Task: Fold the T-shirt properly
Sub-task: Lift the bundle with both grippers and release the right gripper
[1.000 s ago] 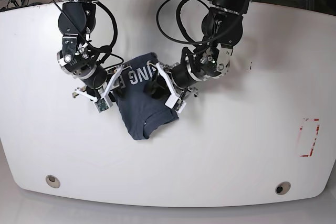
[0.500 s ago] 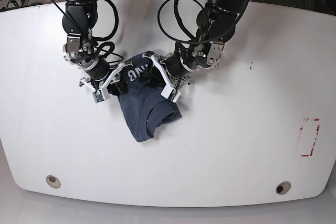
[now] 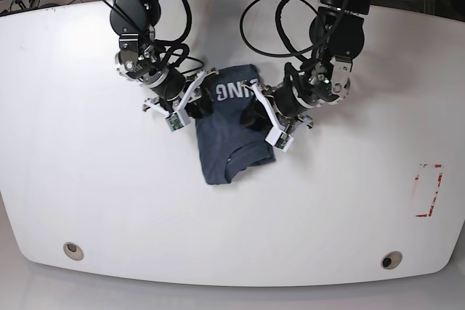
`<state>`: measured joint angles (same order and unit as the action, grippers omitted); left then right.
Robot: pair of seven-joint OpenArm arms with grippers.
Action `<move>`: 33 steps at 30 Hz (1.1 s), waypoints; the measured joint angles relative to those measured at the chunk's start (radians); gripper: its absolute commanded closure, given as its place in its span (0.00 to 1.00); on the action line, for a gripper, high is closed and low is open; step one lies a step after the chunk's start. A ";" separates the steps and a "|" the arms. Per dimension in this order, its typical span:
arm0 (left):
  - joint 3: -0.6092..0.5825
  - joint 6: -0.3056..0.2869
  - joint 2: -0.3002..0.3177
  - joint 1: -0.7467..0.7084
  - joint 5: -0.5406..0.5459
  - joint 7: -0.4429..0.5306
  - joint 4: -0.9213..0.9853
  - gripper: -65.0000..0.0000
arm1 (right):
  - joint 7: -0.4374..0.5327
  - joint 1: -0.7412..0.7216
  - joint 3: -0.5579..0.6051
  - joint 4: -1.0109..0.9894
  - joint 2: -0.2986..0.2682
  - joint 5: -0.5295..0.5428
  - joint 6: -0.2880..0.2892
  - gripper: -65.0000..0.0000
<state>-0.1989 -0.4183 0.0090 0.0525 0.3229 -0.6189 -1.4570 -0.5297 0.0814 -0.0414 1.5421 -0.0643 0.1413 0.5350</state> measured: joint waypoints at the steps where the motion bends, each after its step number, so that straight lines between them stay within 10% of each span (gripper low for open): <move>1: 0.010 0.000 0.006 0.000 0.000 -0.013 -0.015 0.75 | -0.014 0.005 0.003 0.012 0.008 0.001 0.007 0.79; 15: 0.075 -0.001 0.074 0.008 -0.001 -0.133 -0.223 0.75 | -0.258 0.009 -0.002 0.224 0.120 -0.021 0.008 0.79; 23: 0.065 0.000 -0.033 0.000 0.000 -0.144 -0.254 0.65 | -0.385 -0.026 -0.072 0.402 0.097 -0.015 0.012 0.78; 33: -0.135 0.341 -0.088 -0.038 -0.001 -0.046 -0.244 0.38 | -0.436 -0.058 -0.191 0.438 0.037 -0.015 0.016 0.78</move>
<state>-0.3344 -0.0769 -0.0792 0.0143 0.3222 -0.6651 -1.7008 -0.9653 0.0235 -0.2325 1.9804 -0.0277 0.1265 0.5507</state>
